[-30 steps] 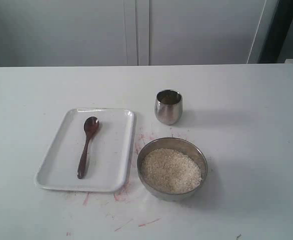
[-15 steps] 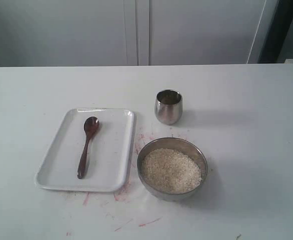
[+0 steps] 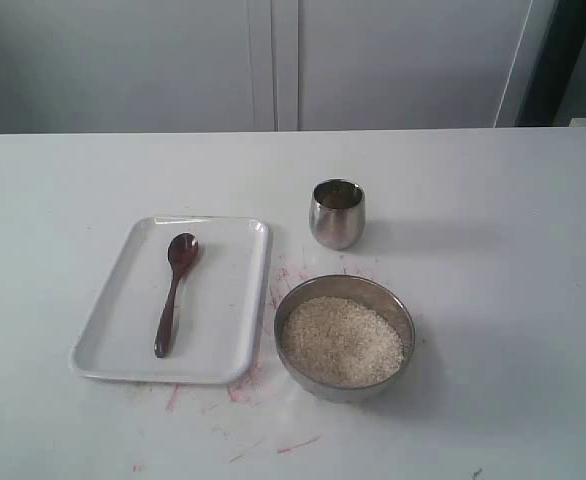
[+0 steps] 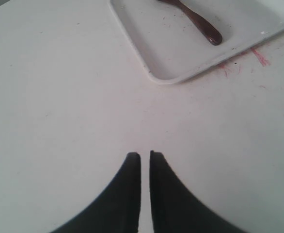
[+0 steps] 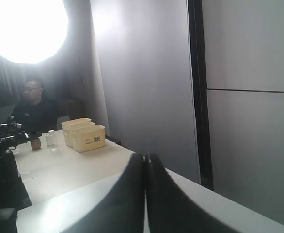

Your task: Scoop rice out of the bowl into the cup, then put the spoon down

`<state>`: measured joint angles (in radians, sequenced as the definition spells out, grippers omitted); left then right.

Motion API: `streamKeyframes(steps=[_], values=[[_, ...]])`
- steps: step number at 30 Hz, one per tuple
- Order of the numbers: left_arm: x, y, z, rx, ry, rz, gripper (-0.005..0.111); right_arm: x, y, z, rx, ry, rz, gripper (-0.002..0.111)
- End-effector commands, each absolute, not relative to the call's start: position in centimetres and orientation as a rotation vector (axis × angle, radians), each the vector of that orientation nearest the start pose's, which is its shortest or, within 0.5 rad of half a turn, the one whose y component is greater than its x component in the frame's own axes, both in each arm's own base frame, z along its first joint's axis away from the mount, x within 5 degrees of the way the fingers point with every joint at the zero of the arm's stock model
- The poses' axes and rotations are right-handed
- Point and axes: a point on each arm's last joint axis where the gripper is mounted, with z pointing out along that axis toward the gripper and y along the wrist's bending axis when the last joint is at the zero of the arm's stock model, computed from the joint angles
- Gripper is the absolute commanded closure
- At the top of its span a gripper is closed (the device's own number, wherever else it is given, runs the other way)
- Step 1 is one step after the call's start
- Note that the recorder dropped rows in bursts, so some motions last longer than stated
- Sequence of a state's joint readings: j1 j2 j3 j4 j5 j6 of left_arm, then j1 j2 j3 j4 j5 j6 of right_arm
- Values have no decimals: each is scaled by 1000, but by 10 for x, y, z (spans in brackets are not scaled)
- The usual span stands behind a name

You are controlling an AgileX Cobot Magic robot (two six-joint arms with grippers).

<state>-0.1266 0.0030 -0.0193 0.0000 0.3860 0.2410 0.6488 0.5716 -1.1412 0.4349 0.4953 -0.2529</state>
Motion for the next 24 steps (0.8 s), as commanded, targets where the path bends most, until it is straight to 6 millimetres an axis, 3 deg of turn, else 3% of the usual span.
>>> streamKeyframes(steps=[1,17,24], values=[[51,-7,179,346,1861,70,92,19,36,485,-522,1280,766,108],[51,-7,179,346,1861,70,92,-14,6,445,-508,1191,688,108],[51,-7,179,346,1861,70,92,-29,-7,418,-497,1144,661,108]])
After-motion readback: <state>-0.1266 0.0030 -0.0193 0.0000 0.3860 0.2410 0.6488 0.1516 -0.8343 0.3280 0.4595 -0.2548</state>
